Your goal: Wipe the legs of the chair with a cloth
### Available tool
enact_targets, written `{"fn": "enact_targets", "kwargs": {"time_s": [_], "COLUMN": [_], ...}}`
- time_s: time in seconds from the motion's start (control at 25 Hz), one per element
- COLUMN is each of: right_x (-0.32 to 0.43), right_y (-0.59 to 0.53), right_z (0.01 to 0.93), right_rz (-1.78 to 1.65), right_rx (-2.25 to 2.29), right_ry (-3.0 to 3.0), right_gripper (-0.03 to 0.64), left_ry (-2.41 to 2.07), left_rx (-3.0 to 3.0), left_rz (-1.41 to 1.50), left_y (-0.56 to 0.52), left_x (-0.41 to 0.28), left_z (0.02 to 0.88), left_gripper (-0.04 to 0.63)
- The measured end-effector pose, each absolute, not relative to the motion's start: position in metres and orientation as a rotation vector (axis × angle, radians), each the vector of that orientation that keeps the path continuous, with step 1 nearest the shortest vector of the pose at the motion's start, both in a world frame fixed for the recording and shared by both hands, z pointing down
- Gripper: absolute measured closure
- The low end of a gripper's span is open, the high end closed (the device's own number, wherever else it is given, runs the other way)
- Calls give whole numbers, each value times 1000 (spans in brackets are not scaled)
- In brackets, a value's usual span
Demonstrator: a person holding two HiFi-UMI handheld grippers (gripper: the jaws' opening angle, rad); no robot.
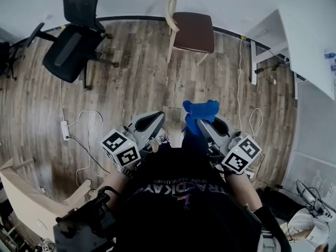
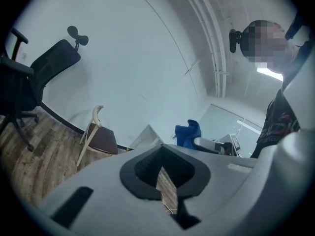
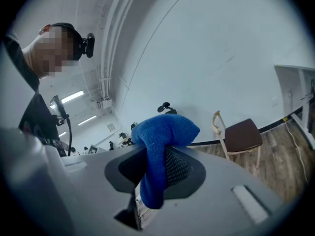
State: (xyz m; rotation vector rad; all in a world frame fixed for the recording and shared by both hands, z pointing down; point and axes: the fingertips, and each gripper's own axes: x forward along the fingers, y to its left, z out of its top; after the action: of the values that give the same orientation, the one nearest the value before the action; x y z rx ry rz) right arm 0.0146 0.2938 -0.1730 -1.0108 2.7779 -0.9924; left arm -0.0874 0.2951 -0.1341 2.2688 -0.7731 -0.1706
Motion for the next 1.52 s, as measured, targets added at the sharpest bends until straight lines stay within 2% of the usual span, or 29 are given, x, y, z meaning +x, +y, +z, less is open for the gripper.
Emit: {"fn": "enact_targets", "kwargs": {"time_s": [0.52, 1.04, 1.52], "right_x": [46, 117, 102], "right_y": [185, 51, -15], "right_z": [-164, -128, -61], "right_rz": [-1067, -1140, -1198], "right_rx": [-838, -722, -677], "right_ry": [2868, 2921, 2958], "right_gripper": [531, 531, 531], "left_ry": [-939, -1054, -1125], "left_rx": [2173, 2097, 2039], "left_rz": [-184, -172, -106], "left_y": [209, 94, 76], "left_x": [-56, 20, 10], "left_z": [-135, -114, -58], "left_gripper": [591, 591, 591]}}
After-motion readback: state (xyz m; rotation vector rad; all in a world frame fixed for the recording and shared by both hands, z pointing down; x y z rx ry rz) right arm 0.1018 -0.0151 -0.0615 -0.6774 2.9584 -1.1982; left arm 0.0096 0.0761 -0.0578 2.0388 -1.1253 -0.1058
